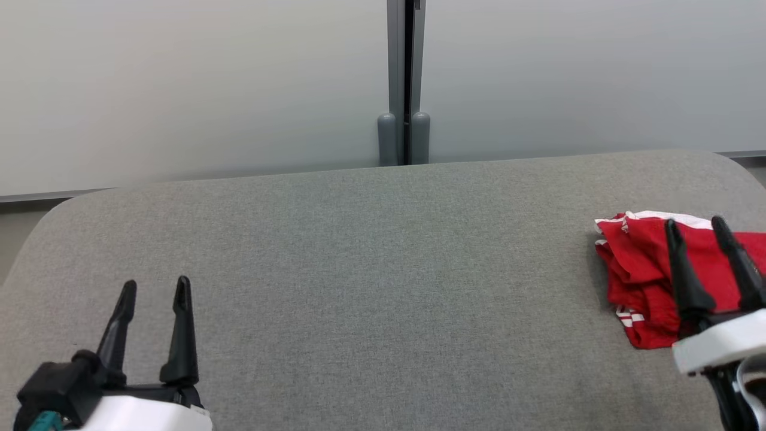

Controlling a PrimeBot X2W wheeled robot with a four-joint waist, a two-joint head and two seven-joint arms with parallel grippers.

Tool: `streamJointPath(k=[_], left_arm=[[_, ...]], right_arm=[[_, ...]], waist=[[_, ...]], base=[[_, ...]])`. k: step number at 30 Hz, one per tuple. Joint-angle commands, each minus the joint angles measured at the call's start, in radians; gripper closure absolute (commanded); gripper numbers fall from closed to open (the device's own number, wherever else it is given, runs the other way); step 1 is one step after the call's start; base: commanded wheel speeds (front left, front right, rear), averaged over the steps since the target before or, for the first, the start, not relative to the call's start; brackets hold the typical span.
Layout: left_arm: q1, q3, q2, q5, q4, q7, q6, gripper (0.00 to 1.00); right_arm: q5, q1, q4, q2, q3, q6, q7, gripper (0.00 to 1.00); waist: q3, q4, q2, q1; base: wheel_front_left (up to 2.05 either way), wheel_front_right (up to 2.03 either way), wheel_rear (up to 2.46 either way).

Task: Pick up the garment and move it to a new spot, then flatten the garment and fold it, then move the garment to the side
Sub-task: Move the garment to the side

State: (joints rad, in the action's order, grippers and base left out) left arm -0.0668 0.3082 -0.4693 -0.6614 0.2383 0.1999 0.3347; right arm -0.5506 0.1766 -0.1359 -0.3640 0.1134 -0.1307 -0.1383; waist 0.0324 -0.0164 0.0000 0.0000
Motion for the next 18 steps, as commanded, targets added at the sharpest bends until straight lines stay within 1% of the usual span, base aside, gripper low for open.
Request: streamJointPath(k=[1,3,5,7,10,14,15,18], left_arm=[[-0.015,0.006,0.006,0.01,-0.009,0.009,-0.004,0.0],[-0.03,0.017,0.024,0.016,-0.028,0.026,-0.01,0.0],[-0.045,0.025,0.037,0.022,-0.056,0.04,-0.019,0.0],[-0.055,0.033,0.053,0.024,-0.086,0.048,-0.035,0.0],[-0.058,0.042,0.064,0.042,-0.126,0.057,-0.058,0.0],[-0.052,0.041,0.083,0.068,-0.169,0.064,-0.092,0.0],[-0.049,0.04,0.094,0.078,-0.181,0.065,-0.104,0.0],[-0.046,0.028,0.11,0.097,-0.192,0.066,-0.115,0.0]], right_arm=[[0.01,-0.024,0.02,0.009,-0.011,0.0,0.007,0.0],[0.05,-0.088,0.074,0.034,-0.035,0.0,0.013,0.0],[0.064,-0.146,0.118,0.07,-0.051,0.0,0.019,0.0],[0.087,-0.192,0.156,0.089,-0.059,0.0,-0.003,0.0],[0.117,-0.25,0.176,0.121,-0.075,0.0,-0.022,0.0],[0.143,-0.278,0.178,0.15,-0.089,0.0,-0.029,0.0],[0.149,-0.275,0.171,0.152,-0.087,0.0,-0.031,0.0],[0.149,-0.263,0.164,0.151,-0.08,0.0,-0.035,0.0]], waist=[[0.003,0.004,0.0,0.0],[0.006,0.008,0.0,0.0],[0.01,0.01,0.0,0.0],[0.014,0.014,0.0,0.0],[0.015,0.017,0.0,0.0],[0.013,0.008,0.0,0.0],[0.011,0.002,0.0,0.0],[0.011,-0.002,0.0,0.0]], base=[[0.0,0.0,0.0],[0.0,0.0,0.0],[0.0,0.0,0.0],[0.0,0.0,0.0],[0.0,0.0,0.0],[0.0,0.0,0.0],[0.0,0.0,0.0],[0.0,0.0,0.0]])
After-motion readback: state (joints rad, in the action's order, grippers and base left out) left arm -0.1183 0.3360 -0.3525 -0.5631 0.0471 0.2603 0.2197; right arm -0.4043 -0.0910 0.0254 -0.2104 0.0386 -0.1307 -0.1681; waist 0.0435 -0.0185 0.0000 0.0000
